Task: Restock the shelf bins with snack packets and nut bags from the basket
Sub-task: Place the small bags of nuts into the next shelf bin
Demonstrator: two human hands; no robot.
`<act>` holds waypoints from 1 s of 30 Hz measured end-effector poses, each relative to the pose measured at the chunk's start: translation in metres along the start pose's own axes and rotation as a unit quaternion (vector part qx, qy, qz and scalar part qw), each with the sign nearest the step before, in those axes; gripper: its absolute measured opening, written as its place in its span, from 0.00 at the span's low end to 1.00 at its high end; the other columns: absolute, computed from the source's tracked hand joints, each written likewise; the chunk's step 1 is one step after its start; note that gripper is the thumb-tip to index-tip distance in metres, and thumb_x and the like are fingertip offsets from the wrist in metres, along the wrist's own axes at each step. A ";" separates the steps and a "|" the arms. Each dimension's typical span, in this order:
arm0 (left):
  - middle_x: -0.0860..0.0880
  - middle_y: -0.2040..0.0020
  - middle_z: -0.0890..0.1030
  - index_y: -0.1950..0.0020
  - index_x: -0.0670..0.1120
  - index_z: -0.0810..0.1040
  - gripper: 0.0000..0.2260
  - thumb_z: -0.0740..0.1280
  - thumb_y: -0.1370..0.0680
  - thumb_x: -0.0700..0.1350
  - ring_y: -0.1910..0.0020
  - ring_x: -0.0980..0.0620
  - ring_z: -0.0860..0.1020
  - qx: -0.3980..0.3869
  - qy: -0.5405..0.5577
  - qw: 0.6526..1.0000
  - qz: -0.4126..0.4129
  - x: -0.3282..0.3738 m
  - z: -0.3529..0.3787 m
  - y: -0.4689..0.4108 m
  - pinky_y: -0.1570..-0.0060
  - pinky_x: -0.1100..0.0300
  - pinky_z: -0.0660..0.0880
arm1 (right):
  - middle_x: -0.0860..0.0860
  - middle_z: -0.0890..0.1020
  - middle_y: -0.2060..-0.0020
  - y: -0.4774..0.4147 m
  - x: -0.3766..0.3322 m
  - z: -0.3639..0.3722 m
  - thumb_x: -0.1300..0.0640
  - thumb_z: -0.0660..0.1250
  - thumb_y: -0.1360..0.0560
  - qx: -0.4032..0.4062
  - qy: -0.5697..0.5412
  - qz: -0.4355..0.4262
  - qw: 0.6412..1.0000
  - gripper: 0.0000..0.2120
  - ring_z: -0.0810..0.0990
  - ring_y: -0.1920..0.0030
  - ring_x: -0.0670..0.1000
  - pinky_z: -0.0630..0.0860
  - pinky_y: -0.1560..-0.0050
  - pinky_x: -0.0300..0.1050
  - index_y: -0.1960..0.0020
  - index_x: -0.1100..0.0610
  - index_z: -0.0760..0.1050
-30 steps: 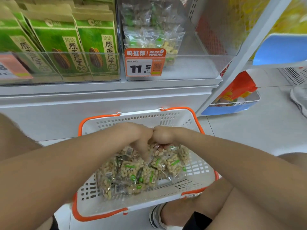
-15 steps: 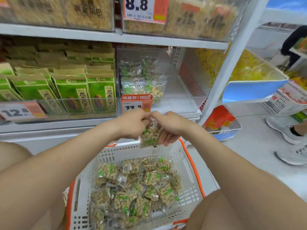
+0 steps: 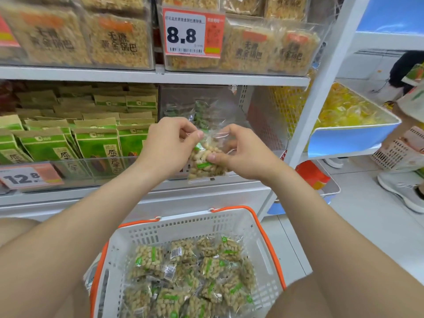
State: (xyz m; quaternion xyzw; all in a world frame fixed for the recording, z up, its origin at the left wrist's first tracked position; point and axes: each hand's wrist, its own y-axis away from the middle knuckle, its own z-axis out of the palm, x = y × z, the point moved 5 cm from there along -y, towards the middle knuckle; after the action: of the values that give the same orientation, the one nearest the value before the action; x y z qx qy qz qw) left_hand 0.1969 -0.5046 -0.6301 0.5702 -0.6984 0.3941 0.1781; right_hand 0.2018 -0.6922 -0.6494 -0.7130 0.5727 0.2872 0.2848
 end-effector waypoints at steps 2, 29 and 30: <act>0.56 0.53 0.84 0.46 0.49 0.84 0.10 0.63 0.15 0.50 0.54 0.56 0.80 0.010 -0.036 0.999 0.014 0.005 0.000 -0.002 0.55 0.58 0.73 | 0.50 0.83 0.57 -0.004 -0.002 -0.004 0.52 0.81 0.28 0.072 0.004 -0.021 0.997 0.23 0.82 0.58 0.52 0.81 0.49 0.54 0.39 0.48 0.73; 0.44 0.41 0.77 0.34 0.45 0.74 0.12 0.63 0.18 0.41 0.42 0.41 0.78 -0.152 -0.301 0.932 0.134 -0.014 0.038 -0.008 0.45 0.43 0.78 | 0.50 0.81 0.59 -0.048 0.031 0.015 0.62 0.64 0.22 0.039 0.146 0.014 0.988 0.18 0.78 0.41 0.61 0.76 0.44 0.48 0.35 0.53 0.81; 0.44 0.40 0.76 0.33 0.45 0.73 0.13 0.63 0.18 0.41 0.41 0.41 0.76 -0.135 -0.291 0.936 0.147 -0.012 0.038 -0.007 0.44 0.43 0.77 | 0.52 0.83 0.55 -0.047 0.033 0.016 0.61 0.63 0.21 0.037 0.155 0.016 0.987 0.18 0.78 0.40 0.62 0.77 0.43 0.50 0.33 0.53 0.79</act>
State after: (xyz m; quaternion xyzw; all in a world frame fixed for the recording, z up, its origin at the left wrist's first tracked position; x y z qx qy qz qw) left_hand 0.2143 -0.5258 -0.6594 0.5213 -0.8425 0.1346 -0.0177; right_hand 0.2528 -0.6929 -0.6807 -0.7289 0.6312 0.1560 0.2142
